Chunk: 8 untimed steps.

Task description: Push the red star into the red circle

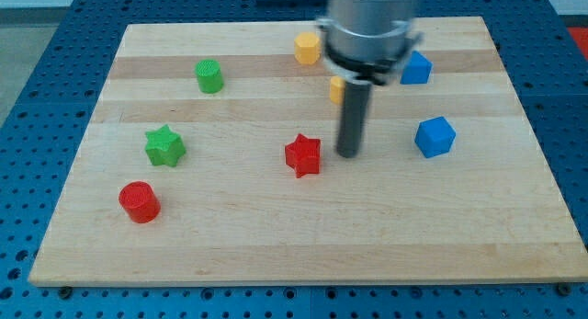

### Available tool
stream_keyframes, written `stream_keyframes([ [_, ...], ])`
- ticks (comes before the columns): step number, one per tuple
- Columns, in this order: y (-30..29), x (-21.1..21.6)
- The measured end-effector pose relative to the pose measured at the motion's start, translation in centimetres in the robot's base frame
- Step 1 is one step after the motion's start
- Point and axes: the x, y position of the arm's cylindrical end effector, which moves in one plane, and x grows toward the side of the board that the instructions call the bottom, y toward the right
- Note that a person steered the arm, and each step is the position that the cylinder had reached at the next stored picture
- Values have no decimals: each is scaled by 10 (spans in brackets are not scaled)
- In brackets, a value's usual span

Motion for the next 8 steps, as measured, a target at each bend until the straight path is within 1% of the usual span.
stream_keyframes([
  [1, -84, 22],
  [2, -91, 46],
  [3, -68, 41],
  [4, -58, 69],
  [5, -94, 78],
  [6, -144, 78],
  [8, -143, 78],
])
